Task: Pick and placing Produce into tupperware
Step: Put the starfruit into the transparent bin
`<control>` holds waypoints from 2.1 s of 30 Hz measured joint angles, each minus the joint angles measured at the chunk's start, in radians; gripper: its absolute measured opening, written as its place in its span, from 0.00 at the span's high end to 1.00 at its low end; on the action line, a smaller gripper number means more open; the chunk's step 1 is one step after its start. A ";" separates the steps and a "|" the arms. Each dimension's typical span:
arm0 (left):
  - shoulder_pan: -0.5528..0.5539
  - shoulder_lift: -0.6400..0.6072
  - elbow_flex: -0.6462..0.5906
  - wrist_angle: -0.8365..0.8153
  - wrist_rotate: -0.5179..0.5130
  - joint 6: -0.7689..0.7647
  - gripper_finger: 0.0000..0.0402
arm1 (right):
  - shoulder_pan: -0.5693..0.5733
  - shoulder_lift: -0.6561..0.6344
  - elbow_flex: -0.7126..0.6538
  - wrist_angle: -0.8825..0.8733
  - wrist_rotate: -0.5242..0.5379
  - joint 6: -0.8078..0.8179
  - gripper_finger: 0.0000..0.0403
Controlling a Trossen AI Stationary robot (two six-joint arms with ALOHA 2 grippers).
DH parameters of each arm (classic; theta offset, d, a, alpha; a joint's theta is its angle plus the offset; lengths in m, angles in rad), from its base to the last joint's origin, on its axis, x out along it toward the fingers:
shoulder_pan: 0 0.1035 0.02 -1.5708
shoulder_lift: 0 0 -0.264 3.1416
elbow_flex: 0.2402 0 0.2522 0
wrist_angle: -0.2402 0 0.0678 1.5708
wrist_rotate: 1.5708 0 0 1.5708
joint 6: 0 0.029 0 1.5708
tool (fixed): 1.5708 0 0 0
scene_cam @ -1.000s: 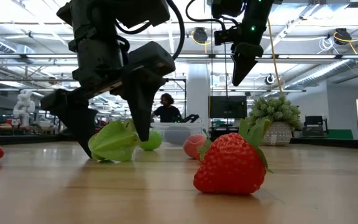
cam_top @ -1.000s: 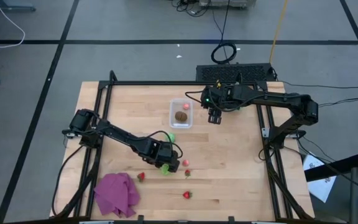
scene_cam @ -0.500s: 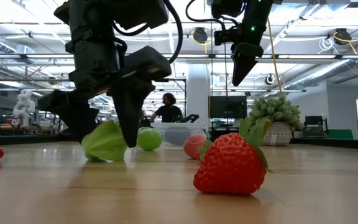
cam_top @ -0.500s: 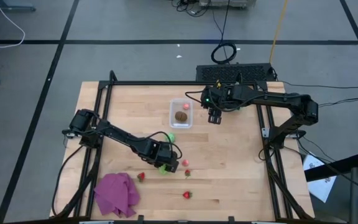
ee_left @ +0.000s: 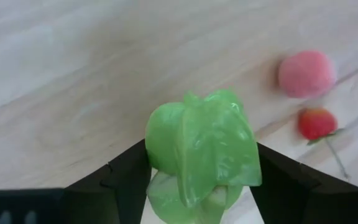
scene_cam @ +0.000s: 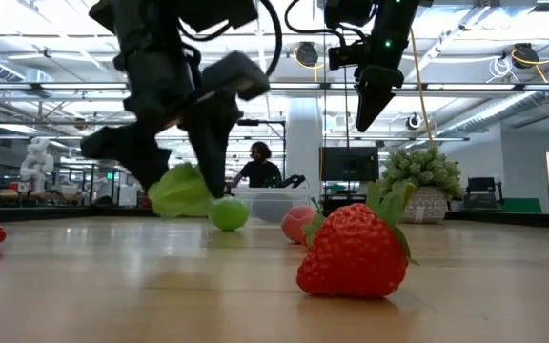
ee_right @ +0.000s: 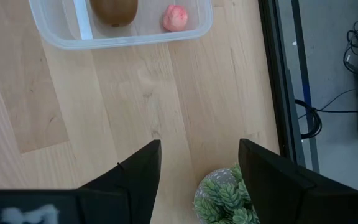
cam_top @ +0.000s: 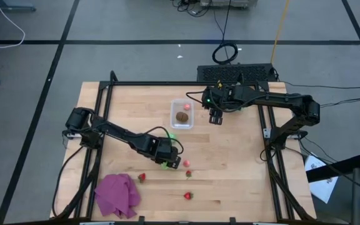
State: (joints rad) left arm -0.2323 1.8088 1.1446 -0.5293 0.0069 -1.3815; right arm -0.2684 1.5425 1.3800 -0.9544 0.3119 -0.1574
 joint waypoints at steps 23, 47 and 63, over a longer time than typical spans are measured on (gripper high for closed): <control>0.134 -0.172 0.004 -0.069 -0.093 0.228 0.40 | 0.000 0.001 0.000 0.118 0.222 -0.128 0.50; 0.637 -0.219 0.003 0.113 -0.076 0.907 0.40 | 0.000 0.001 0.000 0.174 0.211 -0.068 0.50; 0.687 -0.082 0.003 0.359 -0.010 0.963 0.40 | -0.002 0.001 0.000 0.341 0.472 -0.207 0.50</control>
State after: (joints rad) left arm 0.4542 1.7266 1.1477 -0.1702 -0.0030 -0.4189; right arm -0.2699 1.5433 1.3800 -0.6130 0.7838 -0.3641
